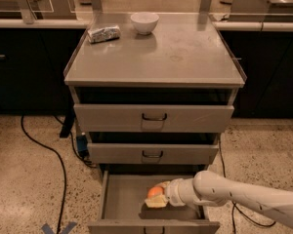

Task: Place orange into bottom drawer

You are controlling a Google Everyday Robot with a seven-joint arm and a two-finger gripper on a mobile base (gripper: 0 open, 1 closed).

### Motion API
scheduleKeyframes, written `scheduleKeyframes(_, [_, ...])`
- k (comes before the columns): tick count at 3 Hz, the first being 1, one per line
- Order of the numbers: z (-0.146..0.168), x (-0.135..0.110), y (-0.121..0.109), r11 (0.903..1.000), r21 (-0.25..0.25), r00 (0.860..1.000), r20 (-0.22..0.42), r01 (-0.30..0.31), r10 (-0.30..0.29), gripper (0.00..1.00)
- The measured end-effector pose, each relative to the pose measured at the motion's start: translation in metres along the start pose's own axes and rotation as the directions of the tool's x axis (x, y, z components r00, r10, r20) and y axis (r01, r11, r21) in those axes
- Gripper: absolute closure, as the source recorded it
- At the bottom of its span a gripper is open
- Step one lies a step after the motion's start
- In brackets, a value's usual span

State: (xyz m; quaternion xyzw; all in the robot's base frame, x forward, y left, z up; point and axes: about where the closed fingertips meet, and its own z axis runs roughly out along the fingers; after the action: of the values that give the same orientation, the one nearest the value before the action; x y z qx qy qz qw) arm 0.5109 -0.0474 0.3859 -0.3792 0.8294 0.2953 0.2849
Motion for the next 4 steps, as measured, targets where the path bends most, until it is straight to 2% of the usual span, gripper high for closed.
scheduleKeyframes(2, [0.033, 0.01, -0.006, 0.9999, 0.012, 0.996, -0.087, 0.002, -0.001, 1.0])
scheduleKeyframes(3, [0.039, 0.01, -0.006, 0.9998, 0.02, 0.996, -0.085, 0.006, -0.005, 1.0])
scheduleKeyframes(4, [0.063, 0.019, -0.018, 0.9994, 0.033, 0.995, -0.095, -0.001, 0.004, 1.0])
